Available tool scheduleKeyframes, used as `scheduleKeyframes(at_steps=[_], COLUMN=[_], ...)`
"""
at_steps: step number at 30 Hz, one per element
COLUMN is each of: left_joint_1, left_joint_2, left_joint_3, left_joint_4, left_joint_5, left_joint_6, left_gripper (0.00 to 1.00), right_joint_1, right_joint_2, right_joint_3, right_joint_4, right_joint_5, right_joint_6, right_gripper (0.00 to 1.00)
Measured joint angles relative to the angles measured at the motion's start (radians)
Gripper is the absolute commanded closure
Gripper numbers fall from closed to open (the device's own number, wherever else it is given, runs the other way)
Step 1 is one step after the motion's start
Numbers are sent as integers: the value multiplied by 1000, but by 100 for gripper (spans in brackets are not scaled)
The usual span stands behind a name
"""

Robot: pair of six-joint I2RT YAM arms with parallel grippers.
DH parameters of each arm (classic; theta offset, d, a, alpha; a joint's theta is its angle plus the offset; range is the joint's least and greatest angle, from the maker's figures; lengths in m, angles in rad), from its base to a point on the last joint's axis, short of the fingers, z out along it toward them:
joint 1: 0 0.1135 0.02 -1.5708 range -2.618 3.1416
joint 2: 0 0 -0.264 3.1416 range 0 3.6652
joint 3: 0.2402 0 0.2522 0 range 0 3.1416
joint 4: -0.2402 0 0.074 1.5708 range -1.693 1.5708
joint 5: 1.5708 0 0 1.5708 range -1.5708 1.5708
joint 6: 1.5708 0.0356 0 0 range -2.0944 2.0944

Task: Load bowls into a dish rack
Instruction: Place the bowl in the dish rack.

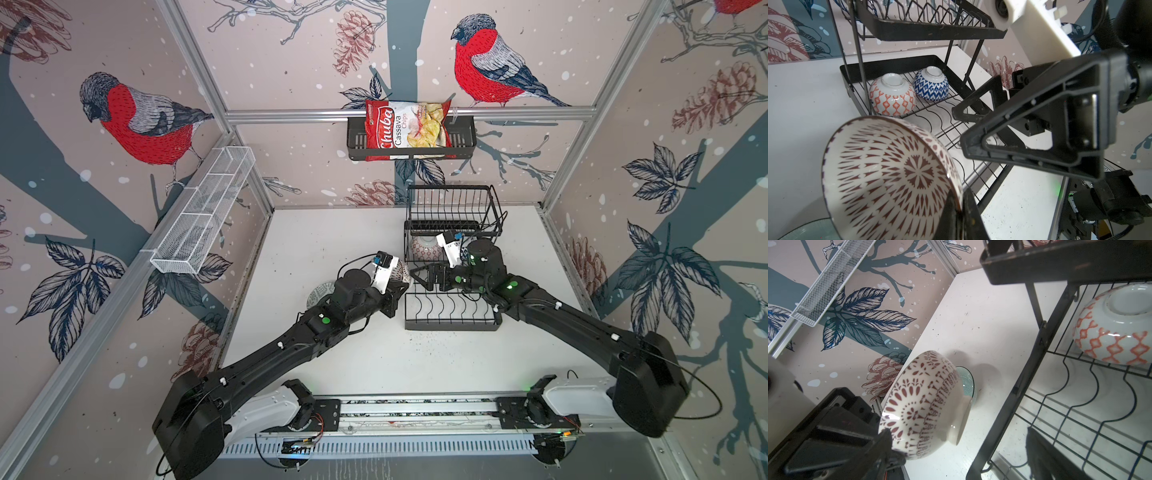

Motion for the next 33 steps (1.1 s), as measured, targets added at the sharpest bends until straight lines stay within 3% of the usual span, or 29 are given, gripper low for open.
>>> scheduleKeyframes(at_steps=[33], left_joint_1=[-78], left_joint_2=[173], left_joint_3=[43], left_joint_4=[172], left_joint_5=[50], left_joint_6=[-23], left_gripper=[100], right_joint_1=[-53], right_joint_2=[-109], right_joint_3=[-92], right_joint_4=[-10], right_joint_5=[-82], right_joint_6=[73], right_gripper=[0])
